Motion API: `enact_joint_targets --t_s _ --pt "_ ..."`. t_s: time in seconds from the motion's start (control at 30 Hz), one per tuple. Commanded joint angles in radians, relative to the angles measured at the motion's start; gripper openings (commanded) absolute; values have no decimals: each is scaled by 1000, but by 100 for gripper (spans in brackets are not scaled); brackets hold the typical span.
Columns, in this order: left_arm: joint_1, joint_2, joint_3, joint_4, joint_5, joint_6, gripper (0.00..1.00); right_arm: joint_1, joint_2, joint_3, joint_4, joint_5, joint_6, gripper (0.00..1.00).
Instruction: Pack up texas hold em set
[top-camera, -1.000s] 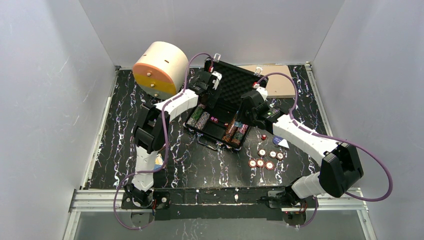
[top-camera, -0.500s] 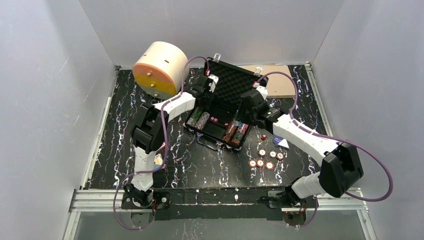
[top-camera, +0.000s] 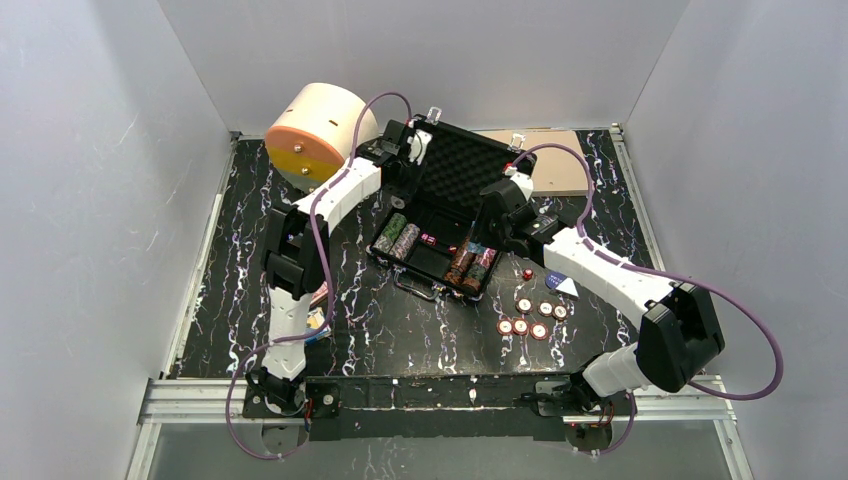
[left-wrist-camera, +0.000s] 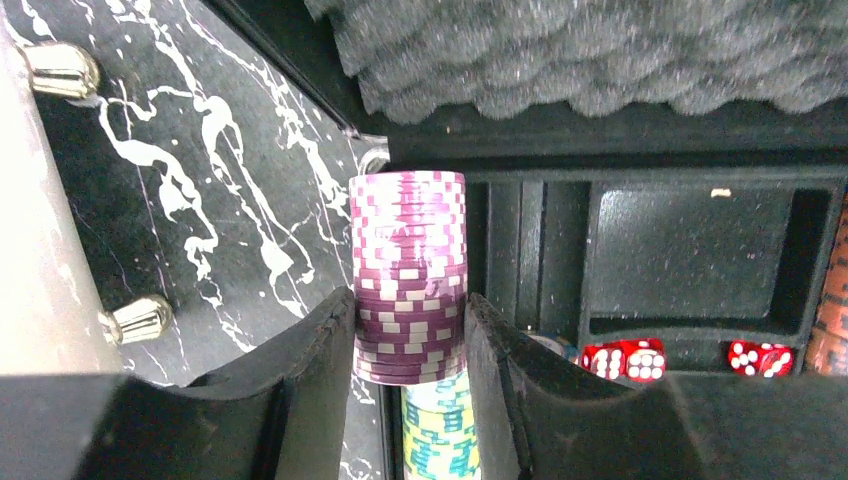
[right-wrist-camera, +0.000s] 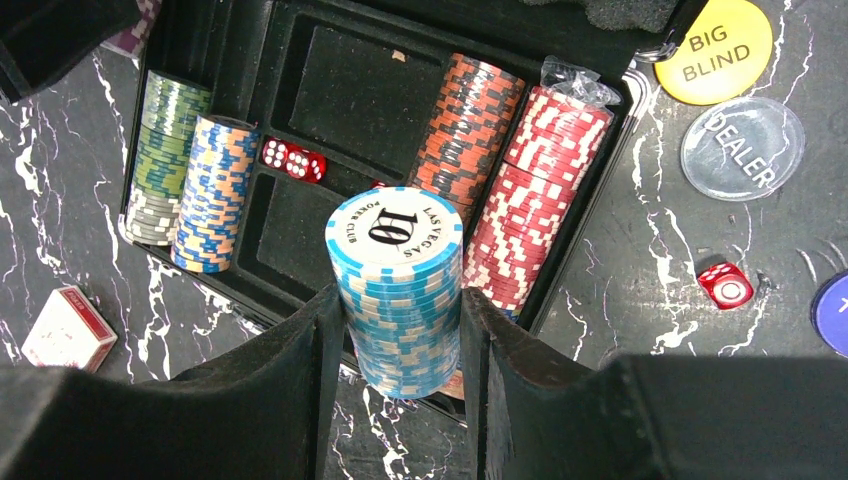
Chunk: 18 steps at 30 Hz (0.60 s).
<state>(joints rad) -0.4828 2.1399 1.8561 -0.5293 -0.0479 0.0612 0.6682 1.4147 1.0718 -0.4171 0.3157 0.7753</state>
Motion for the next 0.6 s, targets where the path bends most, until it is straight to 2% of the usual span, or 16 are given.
enact_joint_targets --t_s 0.0,0.17,0.27,0.5,0.57 --pt "-7 24 28 -123 17 31 0 8 2 61 56 13 9 23" --pt "-13 22 4 -105 48 17 0 15 10 71 47 19 12 23" --pt "-16 8 -63 -31 48 8 0 20 13 73 47 20 13 23" --pt "-26 -4 -144 44 -18 -1 0 26 14 68 47 24 13 22" --pt "-28 -14 -157 41 -31 2 18 27 9 65 48 26 15 22"
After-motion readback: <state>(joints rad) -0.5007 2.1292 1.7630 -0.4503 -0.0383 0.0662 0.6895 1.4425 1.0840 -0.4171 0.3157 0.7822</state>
